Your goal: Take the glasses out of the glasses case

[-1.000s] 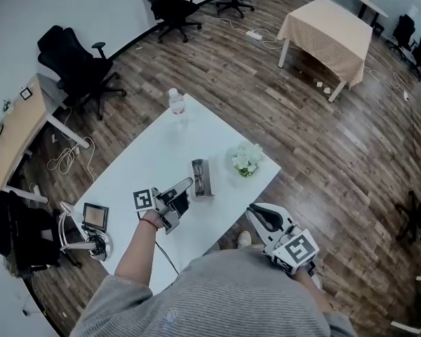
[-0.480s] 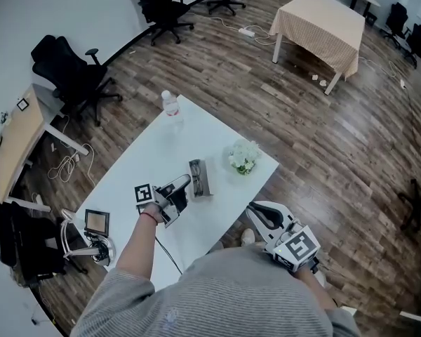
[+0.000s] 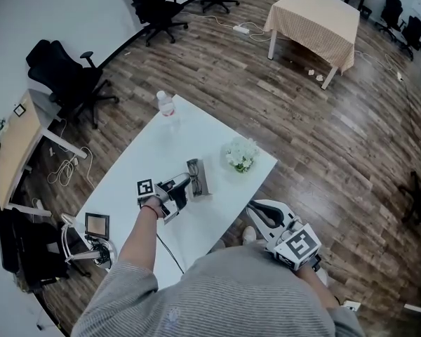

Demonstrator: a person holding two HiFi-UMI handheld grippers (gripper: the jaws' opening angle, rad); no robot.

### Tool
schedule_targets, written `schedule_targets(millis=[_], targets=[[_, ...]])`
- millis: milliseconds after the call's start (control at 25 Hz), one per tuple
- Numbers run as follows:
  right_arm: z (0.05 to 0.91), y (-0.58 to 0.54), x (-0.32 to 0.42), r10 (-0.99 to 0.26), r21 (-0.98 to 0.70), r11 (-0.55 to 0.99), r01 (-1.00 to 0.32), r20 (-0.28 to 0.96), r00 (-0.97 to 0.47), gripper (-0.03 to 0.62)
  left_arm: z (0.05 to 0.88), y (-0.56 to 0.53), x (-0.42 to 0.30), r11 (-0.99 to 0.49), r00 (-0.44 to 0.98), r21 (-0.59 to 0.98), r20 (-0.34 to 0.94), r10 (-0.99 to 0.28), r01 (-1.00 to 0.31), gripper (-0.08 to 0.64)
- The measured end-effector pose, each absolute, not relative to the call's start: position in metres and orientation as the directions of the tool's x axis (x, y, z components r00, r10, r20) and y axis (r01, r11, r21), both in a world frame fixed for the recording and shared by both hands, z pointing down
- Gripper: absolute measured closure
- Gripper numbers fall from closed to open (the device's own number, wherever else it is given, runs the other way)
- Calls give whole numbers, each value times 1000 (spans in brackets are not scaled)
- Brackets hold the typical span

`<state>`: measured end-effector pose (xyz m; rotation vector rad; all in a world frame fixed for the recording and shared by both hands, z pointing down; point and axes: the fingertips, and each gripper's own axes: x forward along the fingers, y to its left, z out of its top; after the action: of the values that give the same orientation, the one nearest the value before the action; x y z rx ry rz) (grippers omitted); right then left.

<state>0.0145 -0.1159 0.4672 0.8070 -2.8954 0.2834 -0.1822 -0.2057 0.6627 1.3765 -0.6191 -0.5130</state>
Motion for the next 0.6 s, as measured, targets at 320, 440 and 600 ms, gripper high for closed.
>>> schedule_targets(millis=[320, 440, 600], targets=[[472, -117, 20, -514, -143, 829, -540, 184, -838, 569, 675, -216, -184, 172, 748, 984, 150, -647, -49, 414], [473, -118, 22, -519, -148, 824, -548, 192, -833, 569, 681, -219, -186, 190, 748, 979, 179, -639, -72, 414], [473, -119, 23, -517, -145, 826, -545, 194, -834, 569, 691, -220, -187, 225, 756, 969, 223, -615, -103, 414]])
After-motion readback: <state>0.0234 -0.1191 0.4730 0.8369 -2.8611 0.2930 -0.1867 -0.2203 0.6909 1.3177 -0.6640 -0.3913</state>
